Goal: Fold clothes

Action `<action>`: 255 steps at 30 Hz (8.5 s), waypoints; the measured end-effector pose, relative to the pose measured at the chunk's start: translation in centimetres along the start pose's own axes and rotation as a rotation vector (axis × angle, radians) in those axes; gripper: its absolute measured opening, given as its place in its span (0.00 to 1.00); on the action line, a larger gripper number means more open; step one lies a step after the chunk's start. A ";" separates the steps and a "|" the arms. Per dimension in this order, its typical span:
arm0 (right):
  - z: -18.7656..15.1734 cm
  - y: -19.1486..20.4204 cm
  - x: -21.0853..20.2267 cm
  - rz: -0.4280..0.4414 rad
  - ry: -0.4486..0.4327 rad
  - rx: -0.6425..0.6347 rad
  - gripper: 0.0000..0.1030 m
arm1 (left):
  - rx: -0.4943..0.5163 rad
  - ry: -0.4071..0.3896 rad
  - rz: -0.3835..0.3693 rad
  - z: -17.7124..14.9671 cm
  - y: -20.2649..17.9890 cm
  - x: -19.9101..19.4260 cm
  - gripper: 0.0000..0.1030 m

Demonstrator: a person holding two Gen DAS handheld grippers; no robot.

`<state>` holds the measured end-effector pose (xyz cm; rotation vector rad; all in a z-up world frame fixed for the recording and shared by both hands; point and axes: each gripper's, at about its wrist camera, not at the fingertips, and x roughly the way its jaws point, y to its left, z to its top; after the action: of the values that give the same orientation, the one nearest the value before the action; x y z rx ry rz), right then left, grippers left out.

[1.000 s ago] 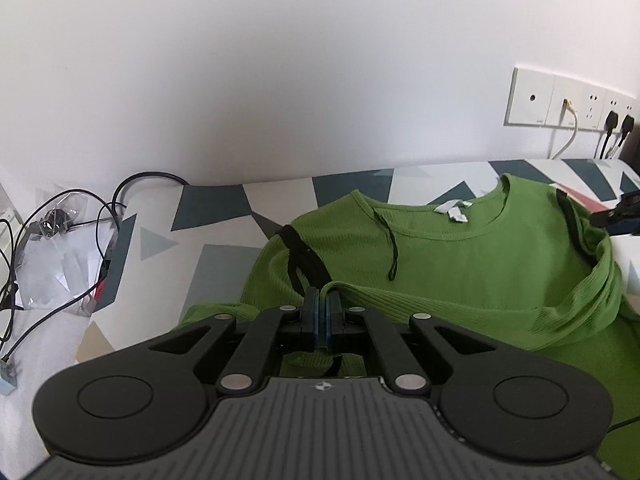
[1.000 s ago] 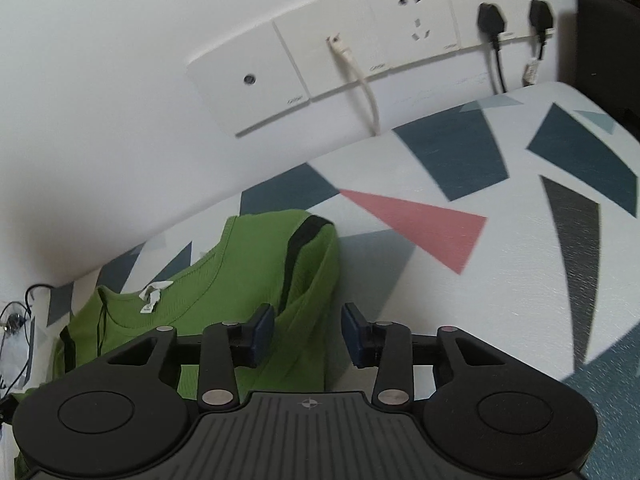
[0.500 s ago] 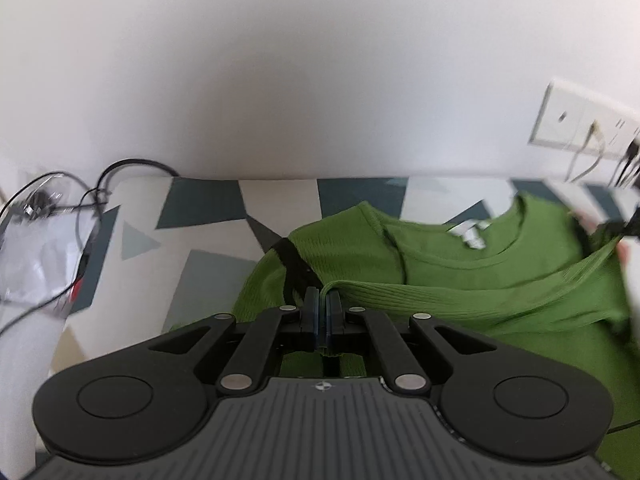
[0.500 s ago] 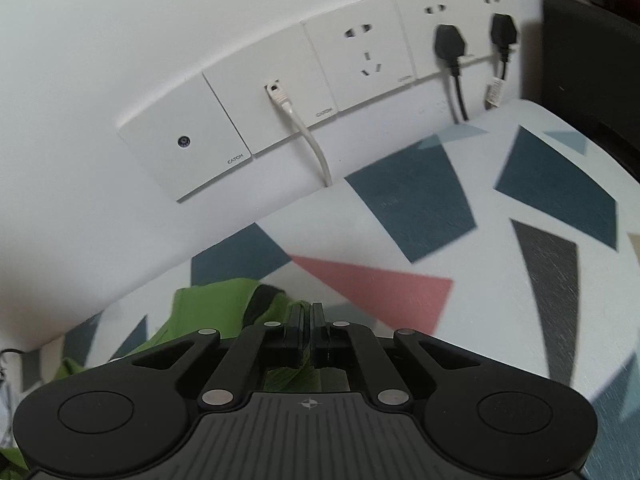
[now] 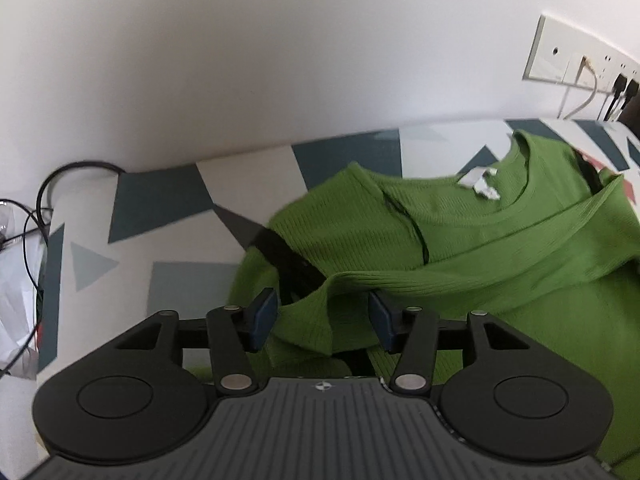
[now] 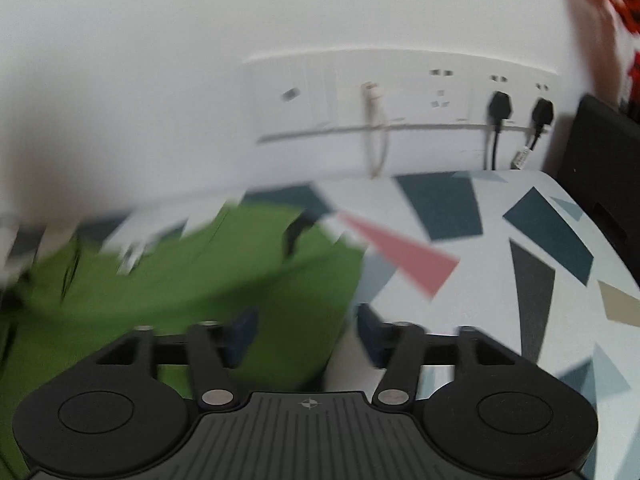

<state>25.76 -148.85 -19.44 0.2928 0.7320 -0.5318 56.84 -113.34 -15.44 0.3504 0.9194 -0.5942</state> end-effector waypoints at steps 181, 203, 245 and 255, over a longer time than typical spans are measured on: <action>-5.8 2.5 -3.7 -0.225 -0.001 -0.066 0.99 | 0.195 -0.260 -0.175 0.5 -18.2 -5.3 0.69; -3.2 12.1 -0.1 0.147 0.067 -0.344 0.38 | -0.073 -0.158 0.152 -9.6 -2.9 -6.8 0.25; 3.8 -1.6 -1.8 -0.029 -0.151 0.097 0.04 | 0.186 -0.148 0.122 -10.4 -4.3 -6.7 0.13; -0.1 -4.5 0.4 -0.075 0.045 0.167 0.16 | 0.215 -0.081 0.011 -9.9 -3.6 -8.2 0.68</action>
<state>23.49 -152.67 -20.07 0.4348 0.7452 -0.6603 44.50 -108.33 -14.38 0.5203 0.7771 -0.6938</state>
